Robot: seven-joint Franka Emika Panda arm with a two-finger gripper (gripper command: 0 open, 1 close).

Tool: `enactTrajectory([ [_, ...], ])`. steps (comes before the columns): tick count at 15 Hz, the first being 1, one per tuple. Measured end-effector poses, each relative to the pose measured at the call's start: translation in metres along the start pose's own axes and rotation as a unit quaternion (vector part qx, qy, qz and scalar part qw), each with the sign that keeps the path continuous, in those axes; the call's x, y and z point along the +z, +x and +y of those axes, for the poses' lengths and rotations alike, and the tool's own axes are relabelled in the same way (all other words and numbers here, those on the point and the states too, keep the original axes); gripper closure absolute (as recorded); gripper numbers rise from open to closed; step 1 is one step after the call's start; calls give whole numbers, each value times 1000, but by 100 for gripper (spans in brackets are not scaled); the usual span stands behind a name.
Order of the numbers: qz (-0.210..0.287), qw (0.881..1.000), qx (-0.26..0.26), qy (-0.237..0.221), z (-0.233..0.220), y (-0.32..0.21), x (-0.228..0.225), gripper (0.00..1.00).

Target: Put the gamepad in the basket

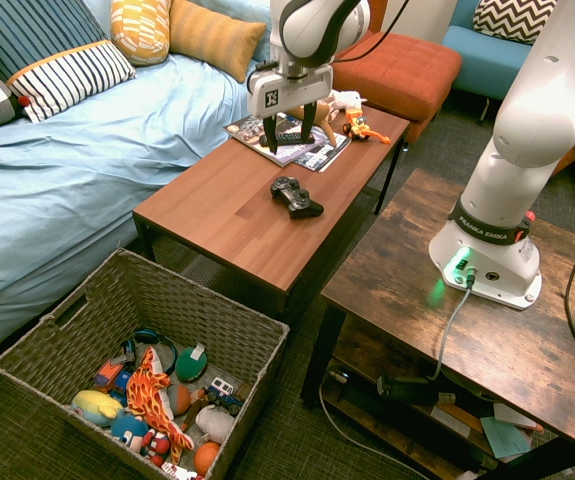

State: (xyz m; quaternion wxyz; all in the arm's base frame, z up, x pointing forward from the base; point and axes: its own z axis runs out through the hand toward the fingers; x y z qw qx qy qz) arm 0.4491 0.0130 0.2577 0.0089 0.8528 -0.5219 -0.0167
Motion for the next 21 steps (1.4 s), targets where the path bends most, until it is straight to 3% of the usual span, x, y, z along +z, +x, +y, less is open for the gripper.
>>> enactTrajectory([
  [8,-15,998,37,-54,-23,25,95,0],
  [18,-25,994,69,-85,-24,46,155,0],
  [19,-26,994,71,-84,-24,47,158,100],
  [21,-27,994,74,-79,-23,48,160,100],
])
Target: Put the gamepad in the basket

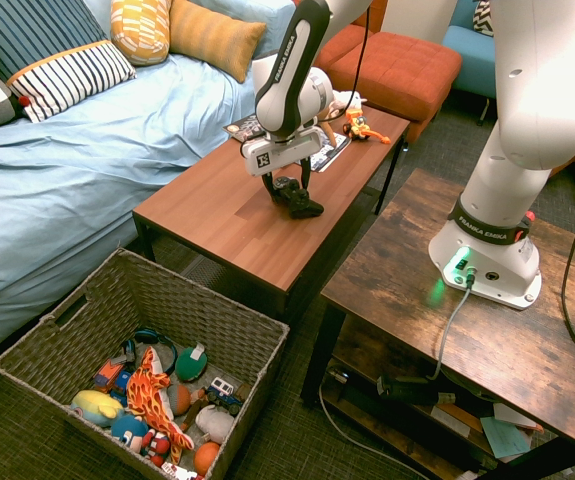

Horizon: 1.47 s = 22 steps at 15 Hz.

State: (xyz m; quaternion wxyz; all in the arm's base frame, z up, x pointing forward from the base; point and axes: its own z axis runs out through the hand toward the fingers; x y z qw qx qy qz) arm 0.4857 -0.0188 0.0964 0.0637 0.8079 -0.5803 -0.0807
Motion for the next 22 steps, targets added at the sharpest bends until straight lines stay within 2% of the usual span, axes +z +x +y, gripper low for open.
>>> enactTrajectory([
  [8,-20,1000,-7,8,0,-2,8,100],
  [10,-22,999,-23,15,-2,-4,5,100],
  [12,-20,997,-64,32,-6,-9,-7,100],
  [14,-16,992,-109,55,-7,-22,-34,100],
  [17,21,982,-164,87,-10,-58,-110,100],
  [20,83,968,-217,97,-23,-139,-197,100],
  [22,105,956,-252,103,-42,-203,-227,100],
])
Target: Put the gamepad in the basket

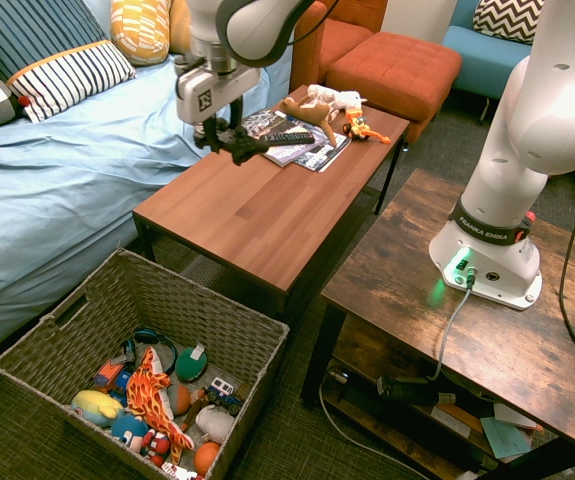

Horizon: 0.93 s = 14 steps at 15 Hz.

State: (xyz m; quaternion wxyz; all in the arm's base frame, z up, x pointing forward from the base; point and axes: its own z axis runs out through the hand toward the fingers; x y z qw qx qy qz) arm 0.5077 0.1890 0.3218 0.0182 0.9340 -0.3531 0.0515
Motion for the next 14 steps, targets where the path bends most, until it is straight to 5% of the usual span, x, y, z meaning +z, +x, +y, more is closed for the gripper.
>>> enactTrajectory([
  [7,-18,993,-120,-11,-137,-140,87,100],
  [13,-68,984,-157,-46,-177,-199,187,100],
  [14,-76,983,-159,-53,-176,-200,202,0],
])
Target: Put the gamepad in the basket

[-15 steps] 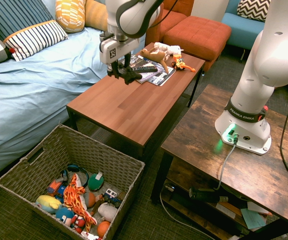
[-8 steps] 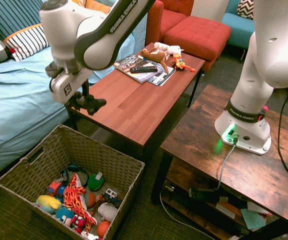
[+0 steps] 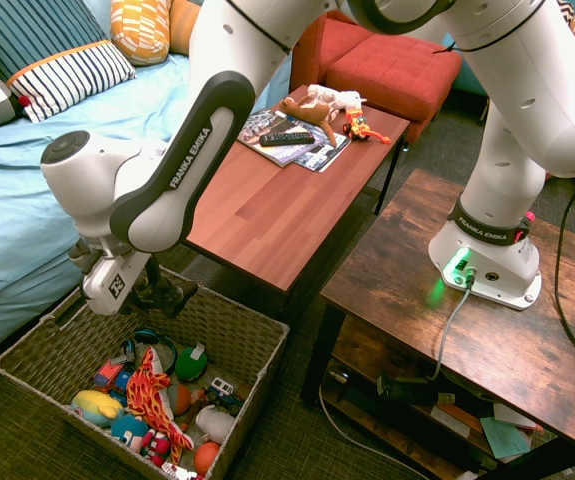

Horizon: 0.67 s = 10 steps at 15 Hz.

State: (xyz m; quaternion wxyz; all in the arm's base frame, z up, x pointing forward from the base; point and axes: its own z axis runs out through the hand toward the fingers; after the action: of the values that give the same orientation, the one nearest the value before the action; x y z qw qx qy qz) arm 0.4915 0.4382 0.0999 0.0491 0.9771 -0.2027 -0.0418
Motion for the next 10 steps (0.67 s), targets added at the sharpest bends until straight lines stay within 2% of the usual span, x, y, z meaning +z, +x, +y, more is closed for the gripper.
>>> enactTrajectory([
  [2,-8,1000,0,-7,-1,5,15,0],
  [10,-8,1000,2,-13,-2,16,10,0],
])
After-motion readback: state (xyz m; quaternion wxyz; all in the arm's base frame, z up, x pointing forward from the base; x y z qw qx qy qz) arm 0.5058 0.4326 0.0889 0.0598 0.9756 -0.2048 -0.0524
